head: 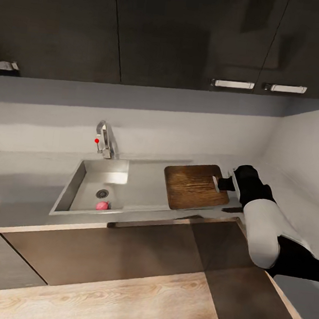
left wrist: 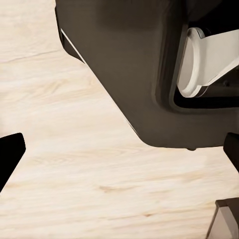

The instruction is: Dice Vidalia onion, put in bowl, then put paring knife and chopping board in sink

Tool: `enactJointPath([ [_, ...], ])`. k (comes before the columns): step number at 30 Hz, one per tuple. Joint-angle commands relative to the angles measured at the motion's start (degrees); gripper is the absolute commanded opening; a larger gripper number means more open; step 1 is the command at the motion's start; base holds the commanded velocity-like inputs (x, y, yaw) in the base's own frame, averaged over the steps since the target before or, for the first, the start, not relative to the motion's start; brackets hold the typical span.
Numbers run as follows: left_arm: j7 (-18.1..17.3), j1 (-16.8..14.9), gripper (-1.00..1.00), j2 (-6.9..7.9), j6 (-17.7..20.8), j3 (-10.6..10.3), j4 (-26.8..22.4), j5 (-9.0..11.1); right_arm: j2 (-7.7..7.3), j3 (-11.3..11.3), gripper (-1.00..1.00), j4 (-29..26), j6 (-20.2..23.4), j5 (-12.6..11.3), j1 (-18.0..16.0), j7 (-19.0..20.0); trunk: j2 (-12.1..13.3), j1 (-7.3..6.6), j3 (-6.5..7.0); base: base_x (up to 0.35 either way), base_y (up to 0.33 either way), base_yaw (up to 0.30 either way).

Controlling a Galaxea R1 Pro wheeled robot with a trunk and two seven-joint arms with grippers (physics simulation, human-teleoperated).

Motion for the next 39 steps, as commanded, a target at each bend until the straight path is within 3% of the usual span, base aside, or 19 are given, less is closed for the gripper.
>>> enactJointPath([
  [1,0.0,0.0,1.0,0.0,0.0,-0.1,-0.1,0.0,0.14,-0.3,-1.0,-0.1,0.2,0.3,-0.1,0.5,-0.1,0.01,-0.1,-0.187,0.168,0.0],
  [6,0.0,0.0,1.0,0.0,0.0,-0.1,-0.1,0.0,1.25,-0.4,-1.0,-0.1,0.2,0.3,-0.1,0.4,-0.1,0.01,-0.1,-0.17,0.231,0.0],
  [13,-0.1,0.0,1.0,0.0,0.0,-0.1,-0.1,0.0,1.54,-0.5,-1.0,-0.1,0.2,0.3,-0.1,0.4,-0.1,0.01,-0.1,-0.065,0.18,0.055],
  [33,-0.1,0.0,1.0,0.0,0.0,-0.1,-0.1,0.0,1.57,-0.5,-1.0,-0.1,0.2,0.4,-0.1,0.4,-0.1,0.01,-0.15,-0.002,0.007,0.273],
  [39,-0.1,0.0,1.0,0.0,0.0,-0.1,-0.1,0.0,1.57,-0.7,-1.0,-0.1,0.2,0.3,-0.1,0.4,-0.1,0.01,-0.26,0.0,0.182,0.285],
])
